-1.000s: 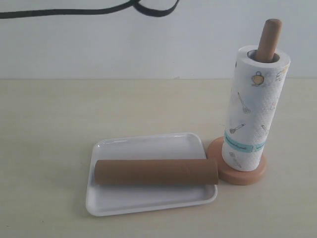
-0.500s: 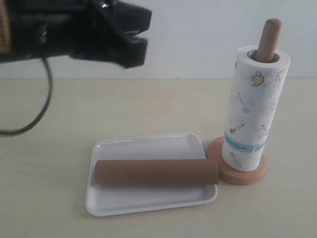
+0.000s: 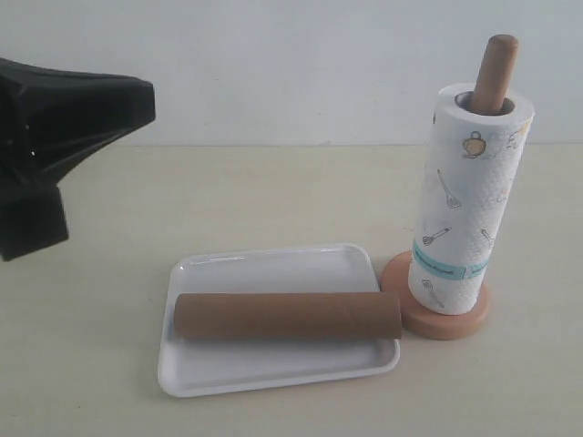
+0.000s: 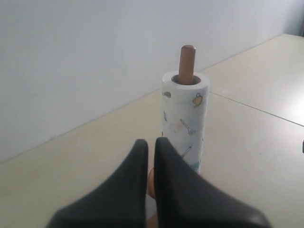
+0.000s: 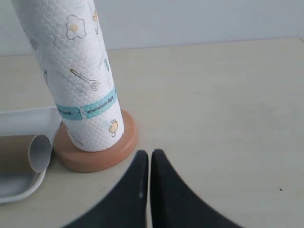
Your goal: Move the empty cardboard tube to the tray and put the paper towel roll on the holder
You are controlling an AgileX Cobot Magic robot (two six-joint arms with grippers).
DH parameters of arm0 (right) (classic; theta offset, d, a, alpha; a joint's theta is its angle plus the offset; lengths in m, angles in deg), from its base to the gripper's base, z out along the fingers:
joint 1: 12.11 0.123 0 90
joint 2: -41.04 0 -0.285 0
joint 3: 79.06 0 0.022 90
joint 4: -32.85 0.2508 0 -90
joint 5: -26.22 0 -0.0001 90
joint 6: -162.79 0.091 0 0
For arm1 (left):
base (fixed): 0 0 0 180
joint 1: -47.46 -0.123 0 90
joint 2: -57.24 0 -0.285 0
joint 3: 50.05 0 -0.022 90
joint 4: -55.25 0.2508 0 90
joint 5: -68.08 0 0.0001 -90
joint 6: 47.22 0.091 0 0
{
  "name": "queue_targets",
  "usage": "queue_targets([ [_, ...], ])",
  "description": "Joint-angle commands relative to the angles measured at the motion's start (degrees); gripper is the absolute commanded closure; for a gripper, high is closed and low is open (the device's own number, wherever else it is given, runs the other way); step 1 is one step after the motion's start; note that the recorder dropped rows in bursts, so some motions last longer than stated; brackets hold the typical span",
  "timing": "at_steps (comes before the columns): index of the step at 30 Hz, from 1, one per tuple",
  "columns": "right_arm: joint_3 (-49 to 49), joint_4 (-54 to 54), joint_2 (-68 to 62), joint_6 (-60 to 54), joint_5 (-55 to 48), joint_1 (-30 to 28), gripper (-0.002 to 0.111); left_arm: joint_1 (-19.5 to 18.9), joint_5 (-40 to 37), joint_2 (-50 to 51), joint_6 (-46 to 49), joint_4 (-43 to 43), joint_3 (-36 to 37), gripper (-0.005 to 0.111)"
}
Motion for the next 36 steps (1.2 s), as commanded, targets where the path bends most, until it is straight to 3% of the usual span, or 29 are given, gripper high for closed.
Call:
queue_targets([
  [1,0.03,-0.07,0.26,0.22,0.73,-0.10,0.107,0.12,0.83,-1.81,-0.08,-0.62,0.31,0.102],
  [5,0.03,-0.07,0.26,0.22,0.73,-0.10,0.107,-0.11,0.83,-1.81,-0.08,-0.62,0.31,0.102],
  [8,0.03,-0.07,0.26,0.22,0.73,-0.10,0.107,-3.37,0.83,-4.06,-1.14,-1.22,0.31,0.102],
  [11,0.03,-0.07,0.26,0.22,0.73,-0.10,0.107,-10.92,0.83,-9.53,-16.88,-10.63,0.31,0.102],
  [15,0.03,-0.07,0.26,0.22,0.73,-0.10,0.107,-19.12,0.12,-15.47,-28.67,-15.03,2.52,0.102],
  [18,0.03,-0.07,0.26,0.22,0.73,-0.10,0.107,-28.34,-0.87,-24.40,-41.45,-21.41,8.83,0.102],
  [21,0.03,-0.07,0.26,0.22,0.73,-0.10,0.107,-34.23,-0.87,-30.96,-49.85,-29.43,14.56,0.102],
  [28,0.03,-0.07,0.26,0.22,0.73,-0.10,0.107,-35.89,-0.87,-34.40,-58.50,-39.03,19.81,0.102],
  [36,0.03,-0.07,0.26,0.22,0.73,-0.10,0.107,-35.89,-0.87,-34.29,-59.71,-39.15,20.36,0.102],
])
